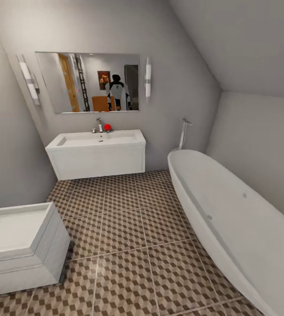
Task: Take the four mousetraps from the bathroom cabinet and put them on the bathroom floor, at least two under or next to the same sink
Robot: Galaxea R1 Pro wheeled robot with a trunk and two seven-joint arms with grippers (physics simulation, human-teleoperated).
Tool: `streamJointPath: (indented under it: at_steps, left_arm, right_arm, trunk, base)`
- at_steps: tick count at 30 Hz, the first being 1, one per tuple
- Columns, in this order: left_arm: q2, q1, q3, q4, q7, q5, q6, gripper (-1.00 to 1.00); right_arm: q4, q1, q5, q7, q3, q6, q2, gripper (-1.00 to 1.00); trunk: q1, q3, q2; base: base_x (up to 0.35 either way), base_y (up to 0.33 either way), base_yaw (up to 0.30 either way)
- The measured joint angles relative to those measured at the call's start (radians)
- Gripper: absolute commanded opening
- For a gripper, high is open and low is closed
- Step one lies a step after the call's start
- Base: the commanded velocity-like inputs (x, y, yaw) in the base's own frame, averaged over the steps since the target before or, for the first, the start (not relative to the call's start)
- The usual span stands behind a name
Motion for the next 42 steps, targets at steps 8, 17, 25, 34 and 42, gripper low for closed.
streamJointPath:
  at_steps: [8,17,25,34,42]
  left_arm:
    - [-0.001,0.0,0.0,0.0,0.0,0.0,0.0,-1.0]
    - [-0.003,0.0,0.0,0.0,0.0,0.0,0.001,-1.0]
    - [-0.003,0.0,0.0,0.0,0.0,0.0,0.001,-1.0]
    - [-0.003,0.0,0.0,0.0,0.0,0.0,0.0,-1.0]
    - [-0.003,0.0,0.001,0.0,0.0,0.0,0.0,-1.0]
  right_arm:
    - [0.0,0.0,0.0,0.0,0.0,0.0,0.0,-1.0]
    - [0.0,0.0,0.0,0.0,0.0,-0.001,0.0,-1.0]
    - [0.003,0.0,0.0,0.0,0.0,0.0,-0.003,-1.0]
    - [0.003,0.0,0.002,0.0,0.0,0.0,-0.001,-1.0]
    - [0.007,0.002,0.003,0.001,0.001,0.004,-0.006,-1.0]
  trunk:
    - [0.0,0.0,0.0]
    - [0.0,0.0,0.0]
    - [0.0,0.0,0.0]
    - [0.0,0.0,0.0]
    - [0.0,0.0,0.0]
  base:
    - [0.334,0.0,0.275]
    - [0.334,0.0,0.045]
    - [0.334,0.0,0.001]
    - [0.334,0.0,0.0]
    - [0.334,0.0,0.0]
